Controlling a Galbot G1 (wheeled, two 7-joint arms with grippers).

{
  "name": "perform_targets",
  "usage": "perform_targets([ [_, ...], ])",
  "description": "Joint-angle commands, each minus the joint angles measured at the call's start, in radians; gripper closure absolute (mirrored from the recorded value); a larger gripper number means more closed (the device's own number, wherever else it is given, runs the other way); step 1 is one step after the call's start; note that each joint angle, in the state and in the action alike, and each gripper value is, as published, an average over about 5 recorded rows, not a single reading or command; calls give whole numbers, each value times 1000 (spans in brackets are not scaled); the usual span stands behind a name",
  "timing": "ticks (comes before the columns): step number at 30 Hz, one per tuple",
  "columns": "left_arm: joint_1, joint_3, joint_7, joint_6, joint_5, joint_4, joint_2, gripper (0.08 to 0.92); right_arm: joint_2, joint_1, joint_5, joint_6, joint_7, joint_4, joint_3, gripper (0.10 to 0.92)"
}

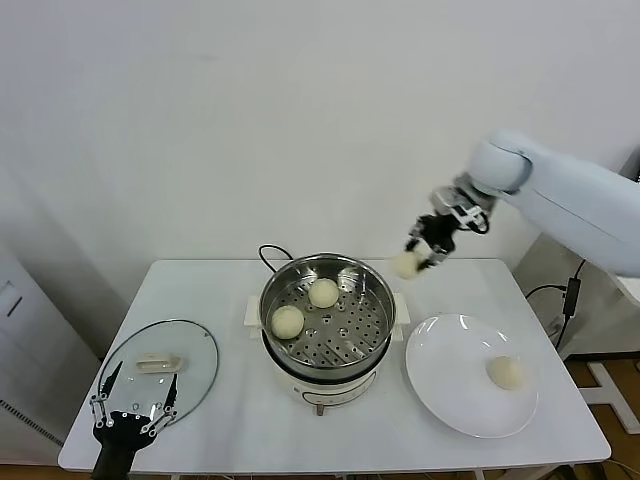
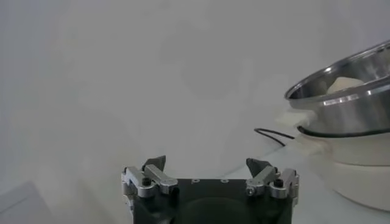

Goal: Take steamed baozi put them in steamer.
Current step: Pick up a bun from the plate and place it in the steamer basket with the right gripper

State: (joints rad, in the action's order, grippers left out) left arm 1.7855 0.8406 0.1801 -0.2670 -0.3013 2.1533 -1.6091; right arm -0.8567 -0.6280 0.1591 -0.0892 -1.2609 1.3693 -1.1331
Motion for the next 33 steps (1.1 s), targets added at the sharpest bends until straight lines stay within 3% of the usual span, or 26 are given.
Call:
perform_targets([
  [1, 10, 14, 0, -6, 28, 3, -23, 177, -185, 28, -232, -217, 32, 224, -50, 618],
  [8, 19, 32, 0, -11, 45, 3, -18, 177, -233, 208, -424, -413, 7, 203, 28, 618],
  [25, 11, 12, 1, -4, 18, 7, -35, 177, -205, 272, -444, -509, -25, 227, 46, 606],
  [28, 13, 11, 1, -6, 16, 8, -37, 177, -202, 275, -459, -510, -24, 226, 52, 569],
  [33, 21, 11, 0, -10, 16, 9, -39, 177, -197, 269, -444, -490, -17, 208, 76, 435],
])
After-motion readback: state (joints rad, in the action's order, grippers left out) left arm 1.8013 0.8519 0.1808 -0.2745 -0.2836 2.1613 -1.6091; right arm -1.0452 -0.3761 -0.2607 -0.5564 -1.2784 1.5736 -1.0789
